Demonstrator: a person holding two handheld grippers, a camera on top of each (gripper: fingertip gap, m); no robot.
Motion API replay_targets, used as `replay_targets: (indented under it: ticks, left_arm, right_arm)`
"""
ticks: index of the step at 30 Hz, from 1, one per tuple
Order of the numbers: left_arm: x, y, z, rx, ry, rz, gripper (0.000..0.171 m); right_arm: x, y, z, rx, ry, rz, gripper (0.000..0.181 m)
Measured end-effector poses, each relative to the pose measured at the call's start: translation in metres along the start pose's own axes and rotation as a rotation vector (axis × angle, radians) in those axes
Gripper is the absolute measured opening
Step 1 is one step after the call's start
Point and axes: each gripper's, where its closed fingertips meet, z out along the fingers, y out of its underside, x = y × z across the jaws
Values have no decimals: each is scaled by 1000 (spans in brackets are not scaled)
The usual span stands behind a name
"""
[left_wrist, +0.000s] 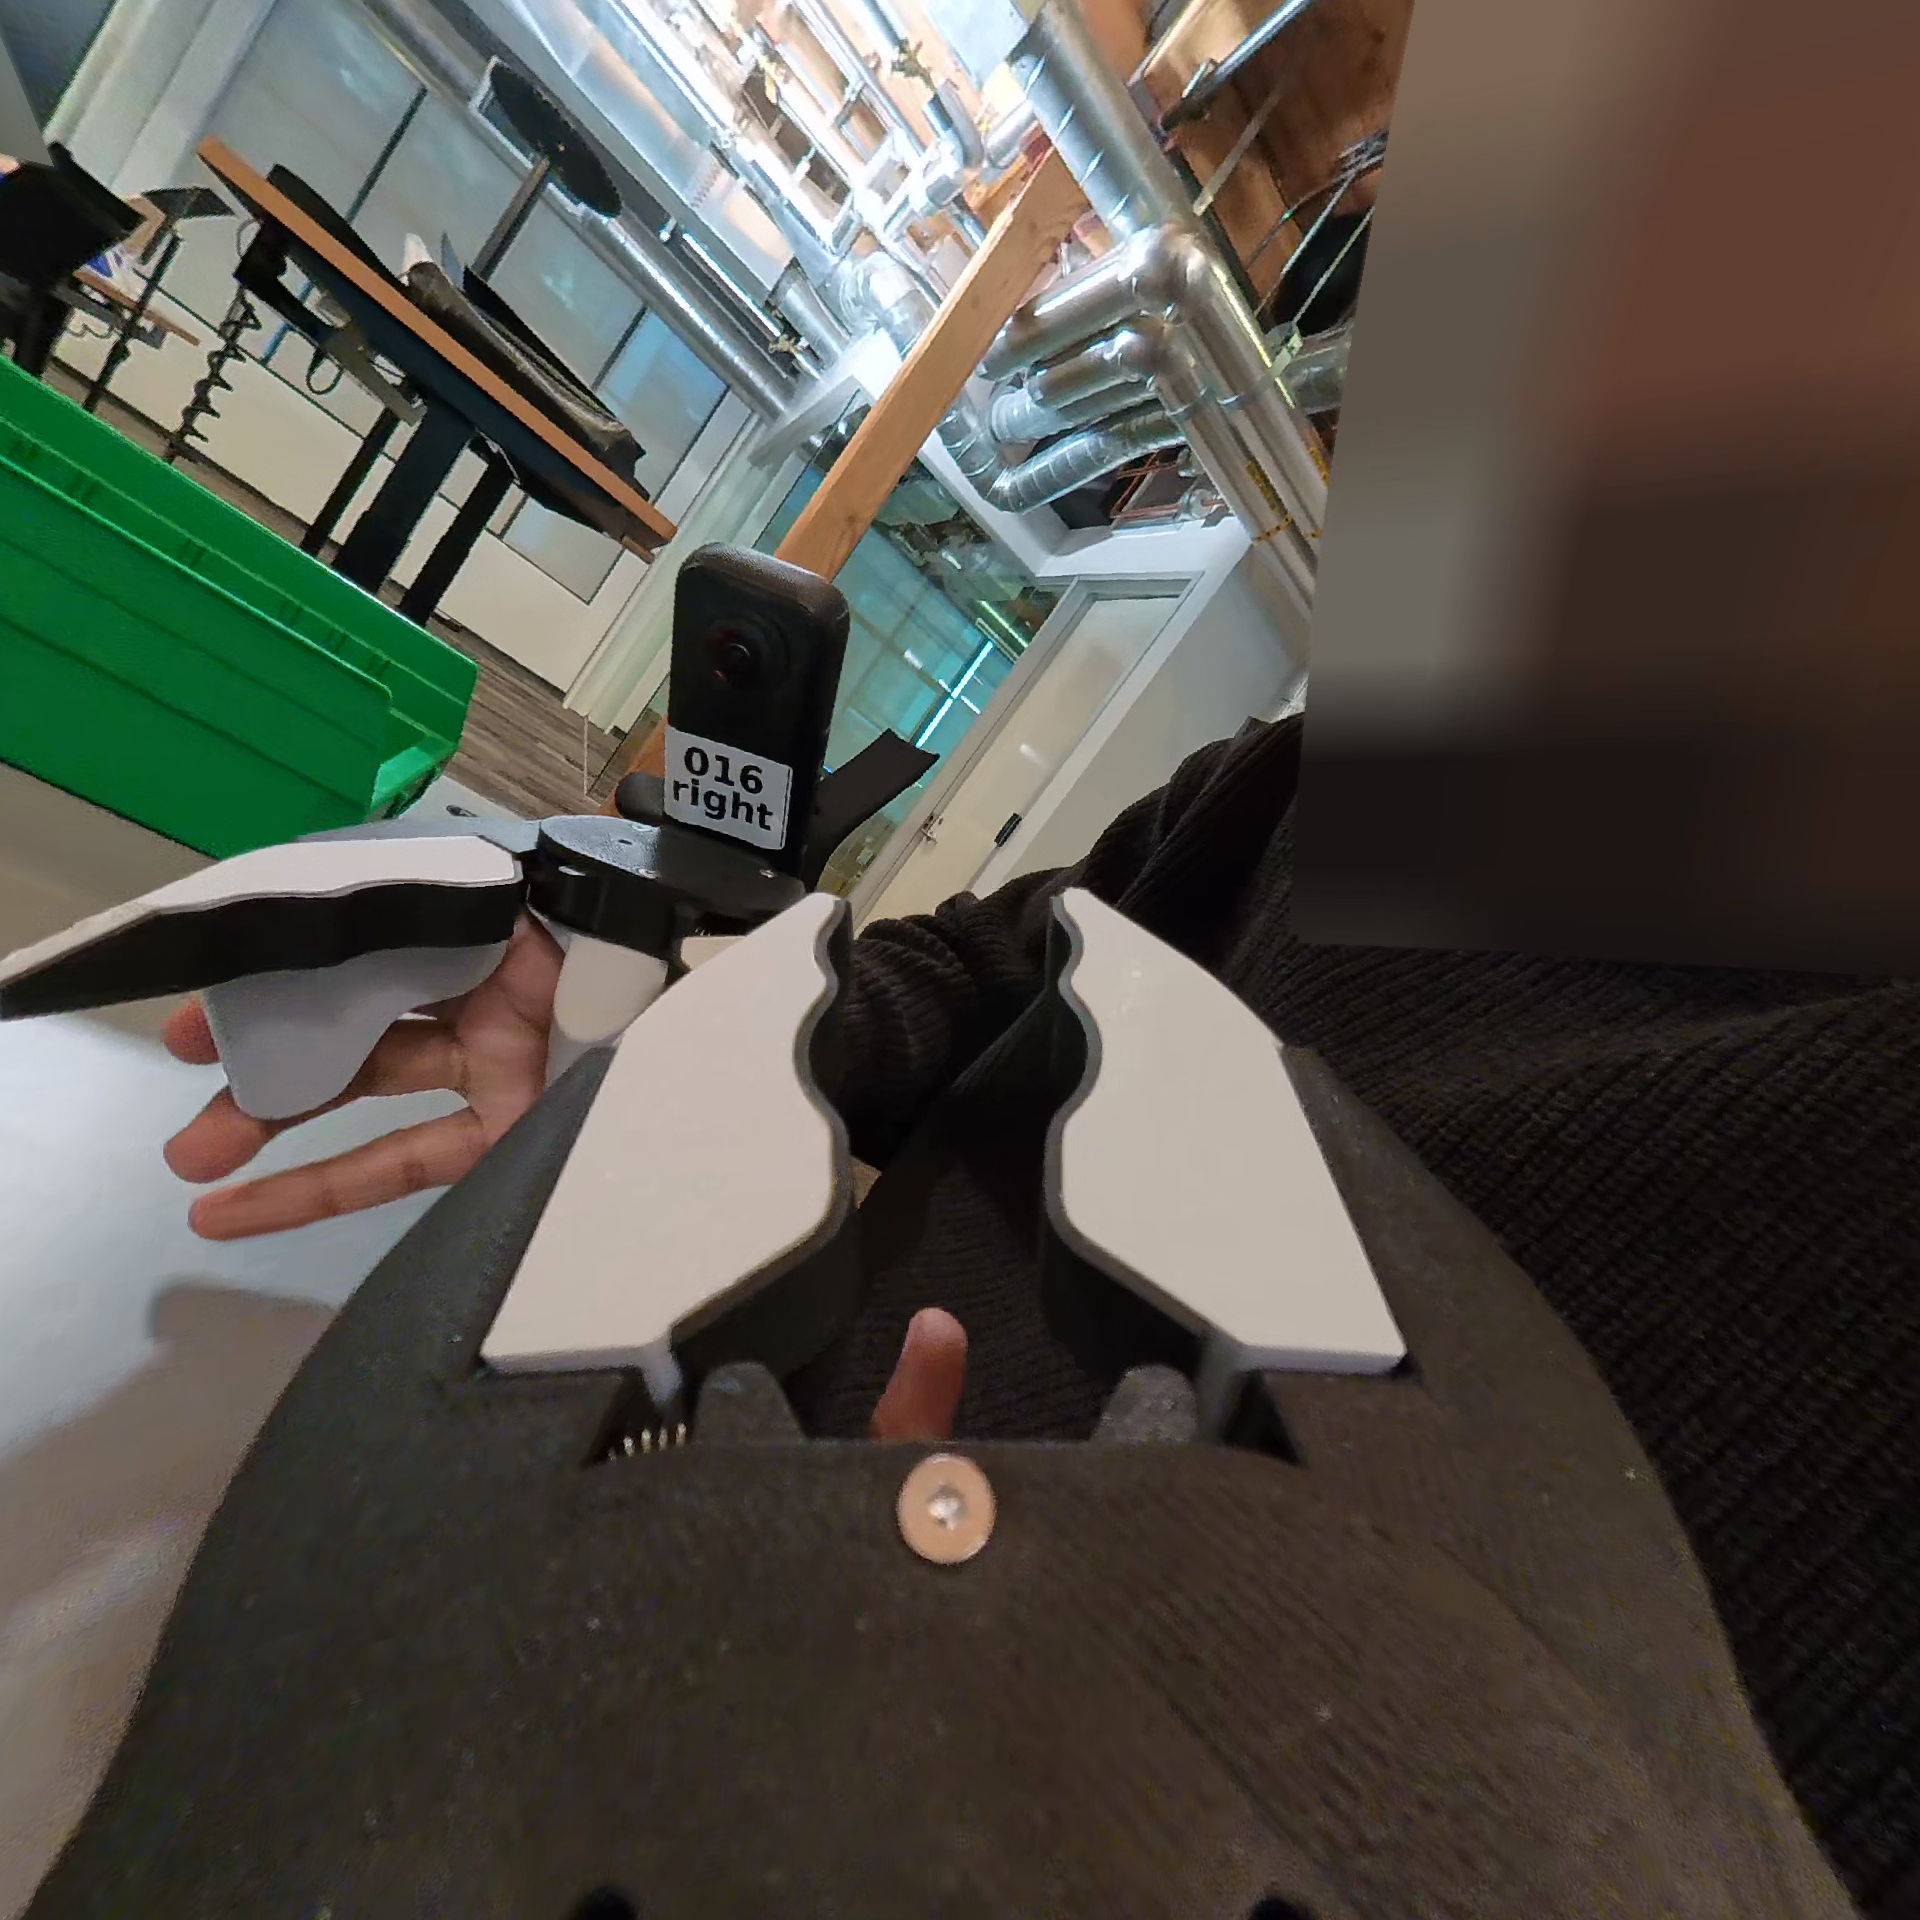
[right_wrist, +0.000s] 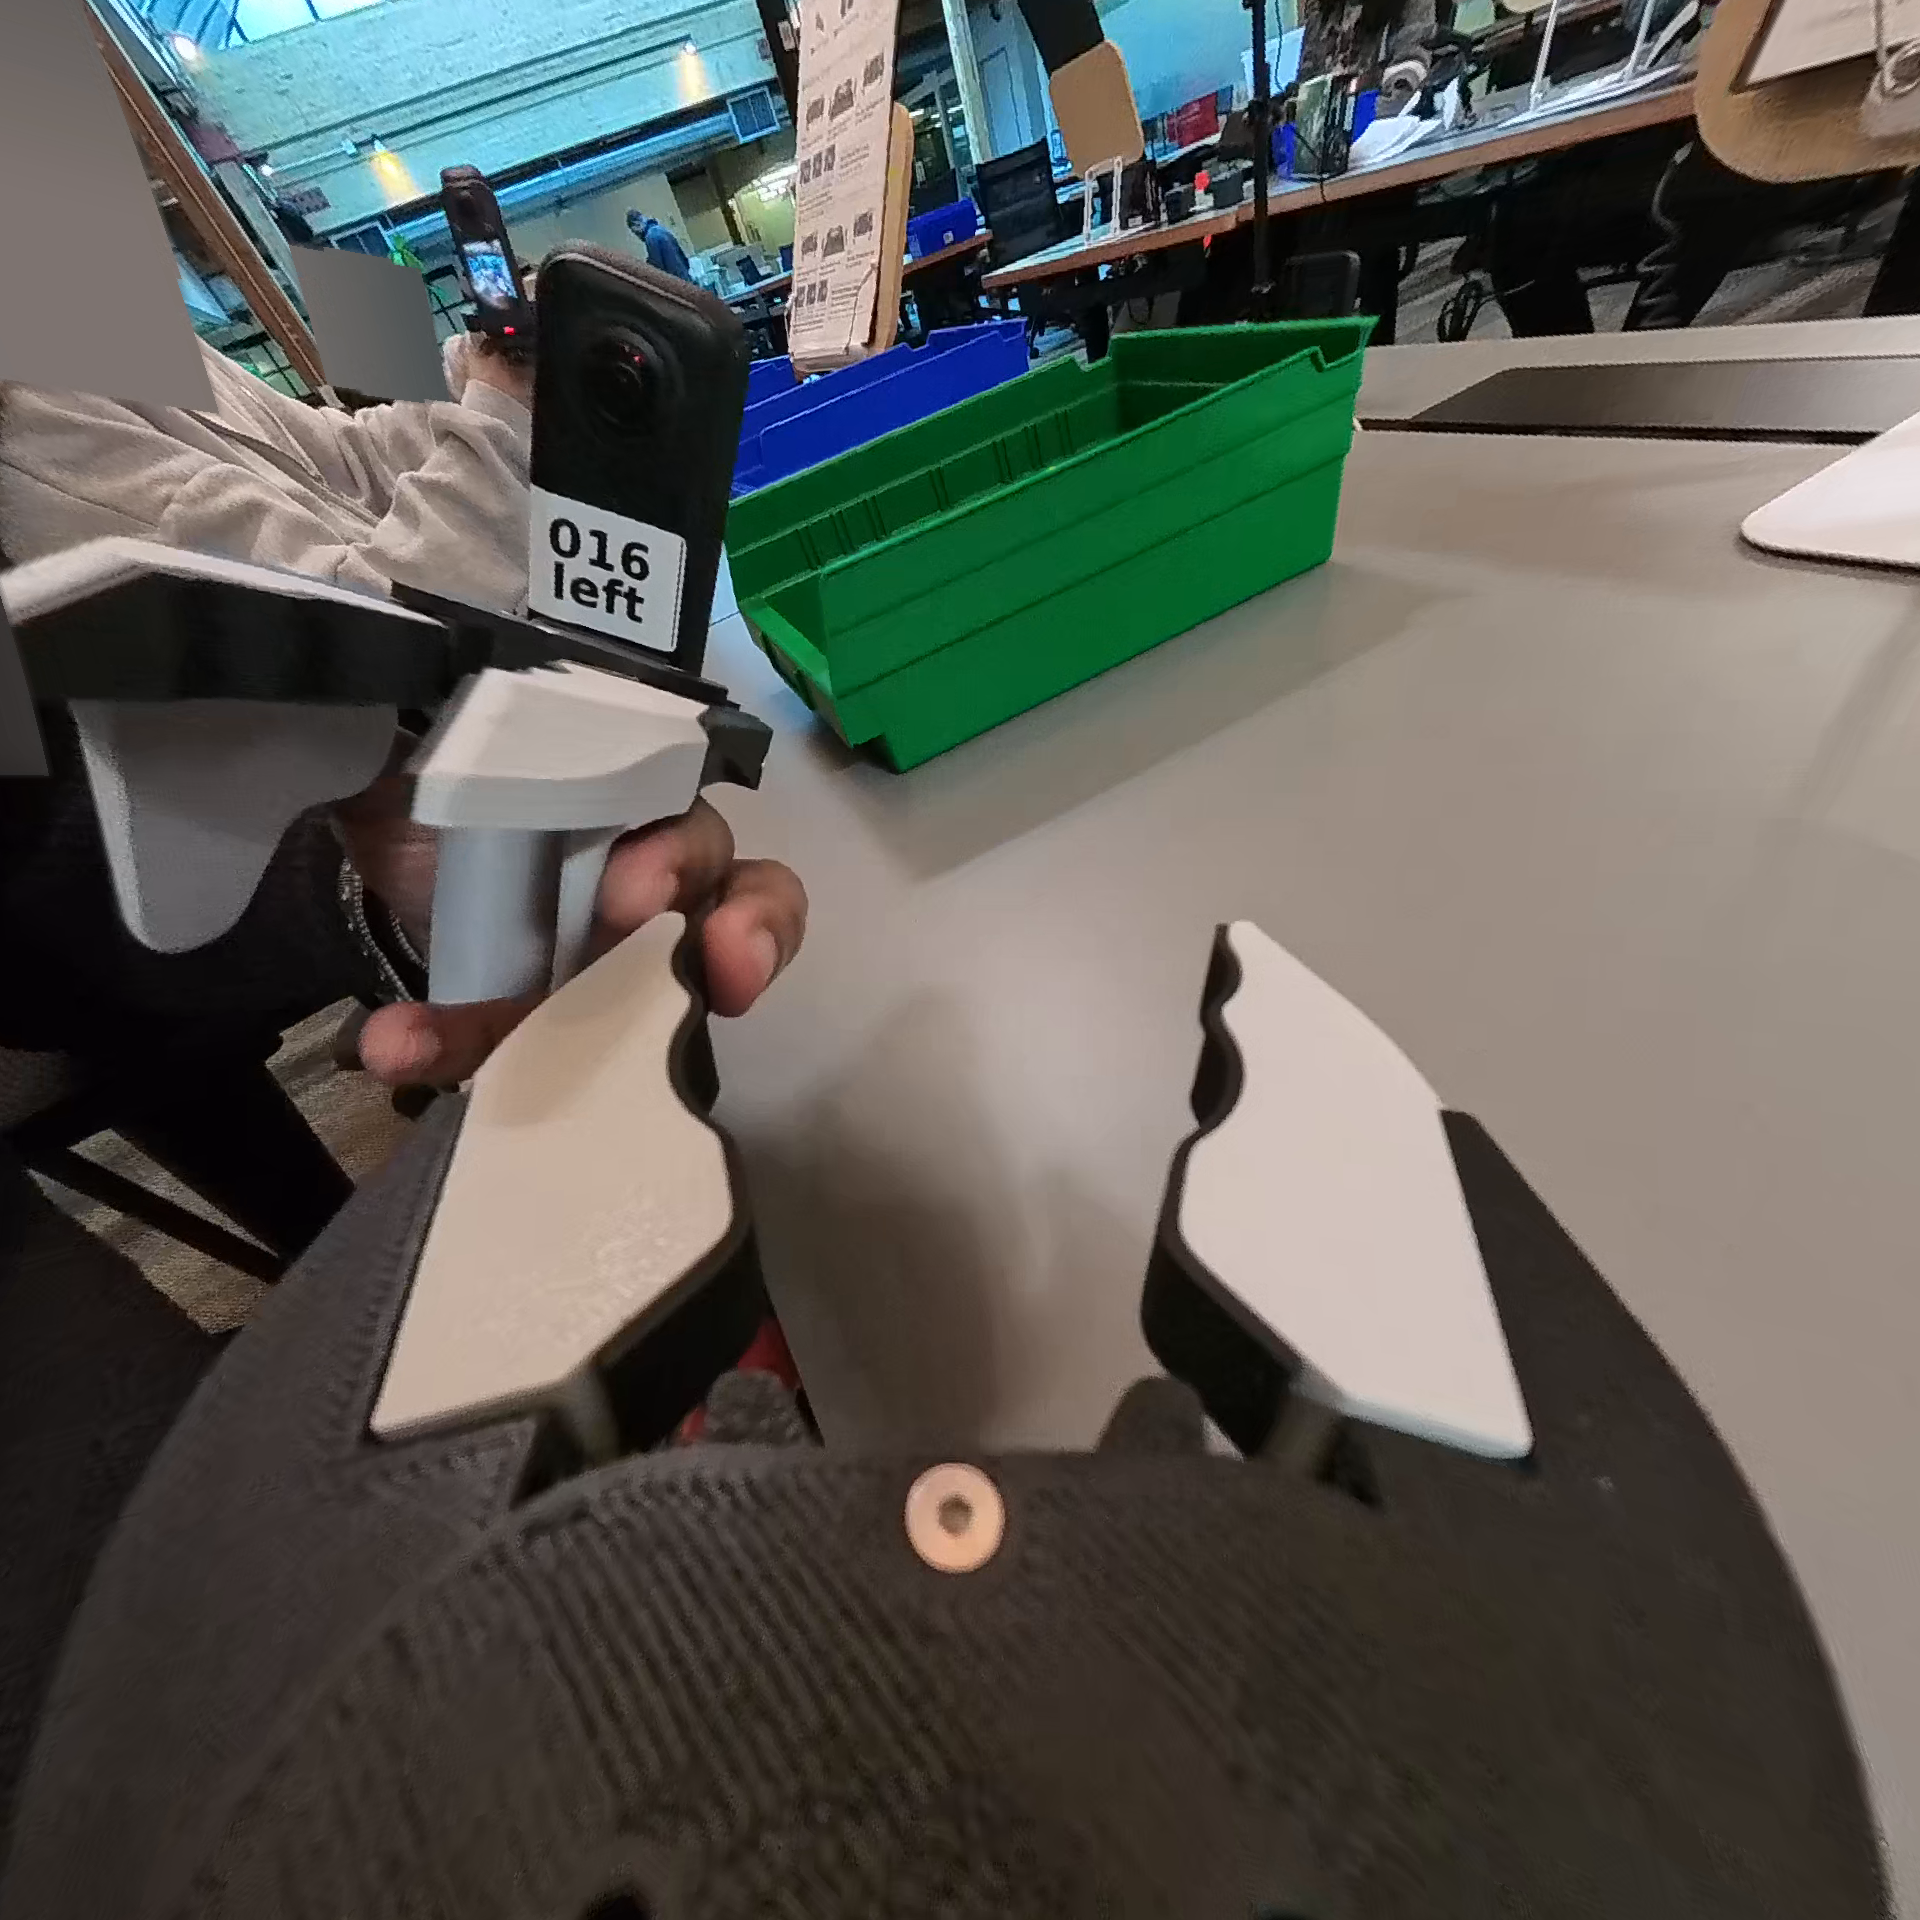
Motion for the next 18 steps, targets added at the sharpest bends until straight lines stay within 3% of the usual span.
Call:
replay_targets:
  ticks: [4,12,18]
  left_arm:
    - [5,3,3,-17,13,15,35]
    - [3,1,1,4,-4,13,34]
    - [5,1,4,4,-6,13,35]
  right_arm:
    - [-1,-4,-2,18,7,-45,99]
    - [-6,-5,0,-25,35,-68,84]
    - [-4,-5,-1,-20,26,-62,91]
